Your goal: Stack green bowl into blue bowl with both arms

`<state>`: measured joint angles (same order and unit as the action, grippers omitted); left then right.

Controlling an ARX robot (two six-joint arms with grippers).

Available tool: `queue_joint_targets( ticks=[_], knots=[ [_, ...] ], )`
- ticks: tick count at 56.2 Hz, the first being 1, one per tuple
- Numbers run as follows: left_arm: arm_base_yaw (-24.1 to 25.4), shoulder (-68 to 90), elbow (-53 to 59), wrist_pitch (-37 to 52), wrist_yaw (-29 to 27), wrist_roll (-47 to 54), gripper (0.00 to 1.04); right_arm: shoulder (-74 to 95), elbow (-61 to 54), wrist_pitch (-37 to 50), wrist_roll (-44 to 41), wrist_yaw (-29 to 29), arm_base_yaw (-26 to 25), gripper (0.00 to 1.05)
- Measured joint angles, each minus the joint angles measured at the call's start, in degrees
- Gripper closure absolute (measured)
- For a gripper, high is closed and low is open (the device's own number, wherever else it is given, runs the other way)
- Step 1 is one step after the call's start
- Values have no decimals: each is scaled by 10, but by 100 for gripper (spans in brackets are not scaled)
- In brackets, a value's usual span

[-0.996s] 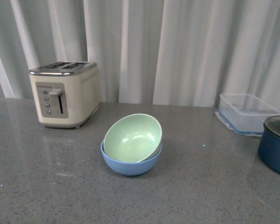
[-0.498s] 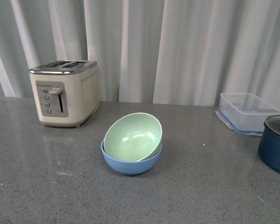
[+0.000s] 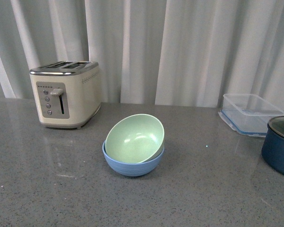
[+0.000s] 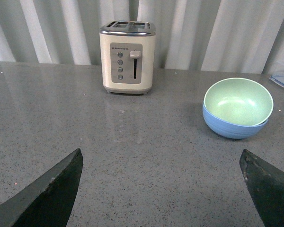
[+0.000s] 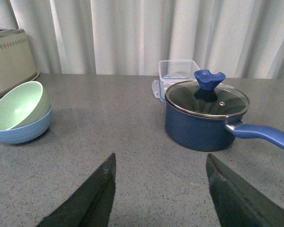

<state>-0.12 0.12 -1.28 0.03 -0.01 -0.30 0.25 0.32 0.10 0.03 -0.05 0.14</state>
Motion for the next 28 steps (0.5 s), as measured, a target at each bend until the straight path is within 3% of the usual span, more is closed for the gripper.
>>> queue_joint_targets(
  ticks=[5, 11, 28],
  knots=[
    [0, 0, 0, 0, 0, 0, 7, 0, 0, 0, 0, 0, 0, 24],
    [0, 0, 0, 0, 0, 0, 7, 0, 0, 0, 0, 0, 0, 8],
    [0, 0, 0, 0, 0, 0, 7, 0, 0, 0, 0, 0, 0, 10]
  ],
)
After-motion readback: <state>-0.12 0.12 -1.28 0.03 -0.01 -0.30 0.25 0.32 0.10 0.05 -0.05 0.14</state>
